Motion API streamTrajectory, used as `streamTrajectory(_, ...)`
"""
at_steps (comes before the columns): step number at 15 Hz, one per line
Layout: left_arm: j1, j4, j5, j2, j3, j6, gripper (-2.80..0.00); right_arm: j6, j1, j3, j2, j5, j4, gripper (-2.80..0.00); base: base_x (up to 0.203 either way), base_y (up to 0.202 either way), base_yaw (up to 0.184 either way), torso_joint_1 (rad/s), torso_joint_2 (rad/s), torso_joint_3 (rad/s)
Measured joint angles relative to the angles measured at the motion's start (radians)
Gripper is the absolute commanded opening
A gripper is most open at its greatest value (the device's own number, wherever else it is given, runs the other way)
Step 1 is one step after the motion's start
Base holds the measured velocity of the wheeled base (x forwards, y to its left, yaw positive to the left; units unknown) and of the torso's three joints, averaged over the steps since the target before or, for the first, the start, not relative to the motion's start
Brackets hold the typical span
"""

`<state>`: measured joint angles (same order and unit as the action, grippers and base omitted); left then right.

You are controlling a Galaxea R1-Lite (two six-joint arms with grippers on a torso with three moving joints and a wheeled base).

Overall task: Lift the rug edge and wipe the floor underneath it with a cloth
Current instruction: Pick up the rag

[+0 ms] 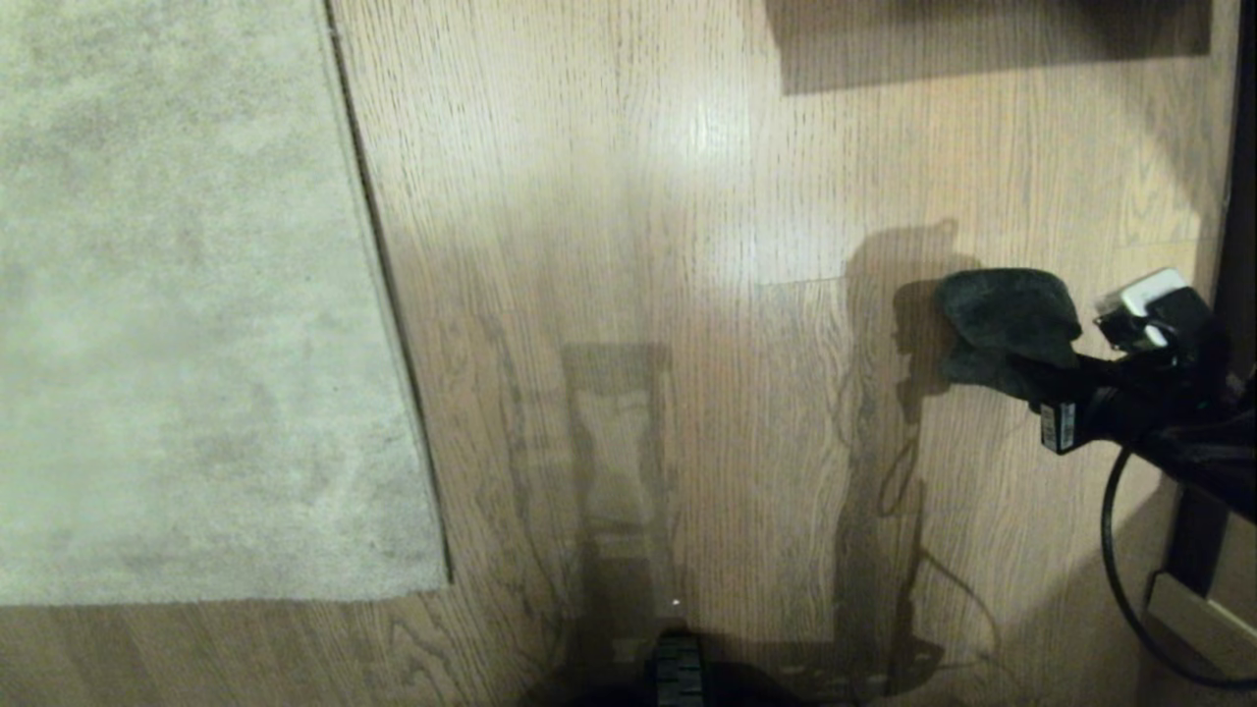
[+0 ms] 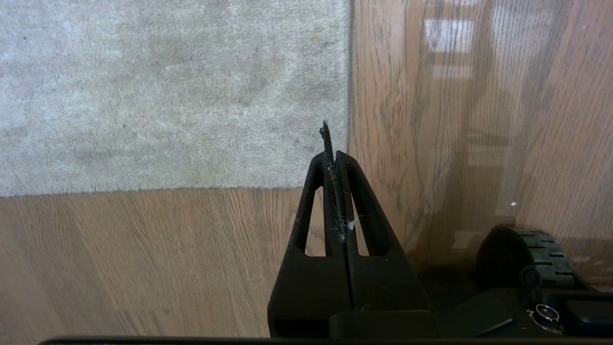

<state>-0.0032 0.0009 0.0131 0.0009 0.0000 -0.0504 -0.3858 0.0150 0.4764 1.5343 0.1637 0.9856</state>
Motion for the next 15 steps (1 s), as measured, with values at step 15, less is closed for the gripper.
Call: streamTrajectory(15, 0.000, -0.001, 0.000, 0.000, 0.000, 0.000, -2.80, 0.067, -0.010, -0.309, -0.451, -0.045, -0.011, -2.80, 0.000, 0.000, 0.000, 0.000, 0.00, 0.000)
